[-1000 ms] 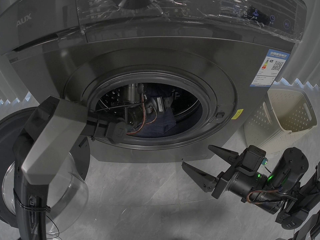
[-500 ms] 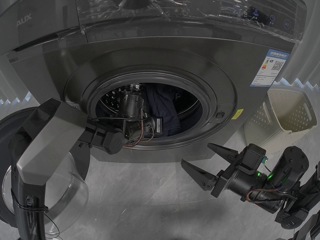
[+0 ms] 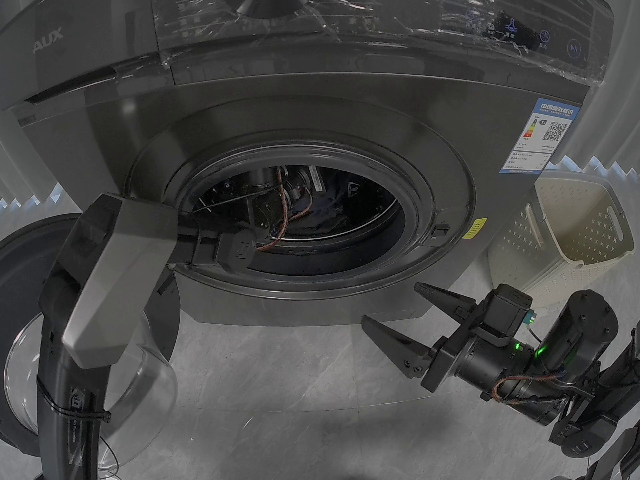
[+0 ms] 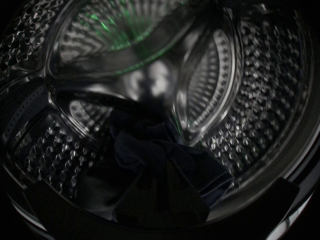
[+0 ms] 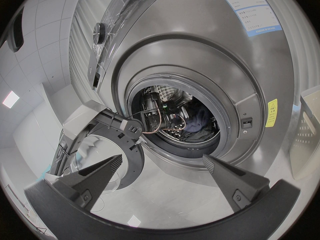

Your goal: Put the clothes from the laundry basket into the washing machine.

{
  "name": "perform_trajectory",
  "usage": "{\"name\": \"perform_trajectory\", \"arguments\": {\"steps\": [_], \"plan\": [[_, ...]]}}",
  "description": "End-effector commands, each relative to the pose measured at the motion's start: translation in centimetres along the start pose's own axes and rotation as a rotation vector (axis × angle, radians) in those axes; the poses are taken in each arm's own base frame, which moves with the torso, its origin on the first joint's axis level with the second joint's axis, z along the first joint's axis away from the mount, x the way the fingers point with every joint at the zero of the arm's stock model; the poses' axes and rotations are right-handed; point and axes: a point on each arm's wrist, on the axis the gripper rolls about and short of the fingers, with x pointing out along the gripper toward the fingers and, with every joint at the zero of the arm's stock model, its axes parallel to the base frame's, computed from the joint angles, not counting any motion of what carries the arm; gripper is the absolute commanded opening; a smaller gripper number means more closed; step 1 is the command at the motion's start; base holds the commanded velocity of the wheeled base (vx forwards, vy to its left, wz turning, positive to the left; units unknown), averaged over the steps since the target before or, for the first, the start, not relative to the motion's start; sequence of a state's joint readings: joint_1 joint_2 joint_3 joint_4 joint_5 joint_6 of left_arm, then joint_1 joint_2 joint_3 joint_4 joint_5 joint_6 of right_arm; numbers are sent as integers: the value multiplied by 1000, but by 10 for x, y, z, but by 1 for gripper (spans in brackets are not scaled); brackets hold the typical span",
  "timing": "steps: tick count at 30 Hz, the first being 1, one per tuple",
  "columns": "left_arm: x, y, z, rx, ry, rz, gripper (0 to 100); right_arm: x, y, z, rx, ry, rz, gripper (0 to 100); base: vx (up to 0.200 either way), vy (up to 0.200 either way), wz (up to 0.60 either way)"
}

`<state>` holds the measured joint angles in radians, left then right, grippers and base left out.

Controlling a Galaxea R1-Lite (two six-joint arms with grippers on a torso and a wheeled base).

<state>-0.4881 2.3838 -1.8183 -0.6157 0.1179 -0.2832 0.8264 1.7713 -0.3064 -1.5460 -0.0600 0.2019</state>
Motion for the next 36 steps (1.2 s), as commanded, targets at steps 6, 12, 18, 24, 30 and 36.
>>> {"name": "perform_trajectory", "arguments": {"steps": [6, 12, 18, 24, 30, 36], "plan": [[23, 14, -29, -28, -77, 43, 100, 0, 0, 1, 1, -3, 0, 100, 0, 0, 0], [15, 3, -16, -34, -75, 27, 100, 0, -1, 1, 1, -4, -2, 100, 0, 0, 0], [-3, -7, -9, -29, -36, 19, 100, 0, -1, 1, 1, -4, -2, 100, 0, 0, 0], [-62, -36, -14, 20, 98, -29, 100, -1, 0, 1, 2, -3, 0, 100, 0, 0, 0], [-113, -38, -20, 117, 159, -61, 100, -3, 0, 0, 0, 3, -1, 100, 0, 0, 0], [-180, -41, -39, 209, 235, -195, 100, -6, 1, 2, 3, 0, -1, 100, 0, 0, 0]]}}
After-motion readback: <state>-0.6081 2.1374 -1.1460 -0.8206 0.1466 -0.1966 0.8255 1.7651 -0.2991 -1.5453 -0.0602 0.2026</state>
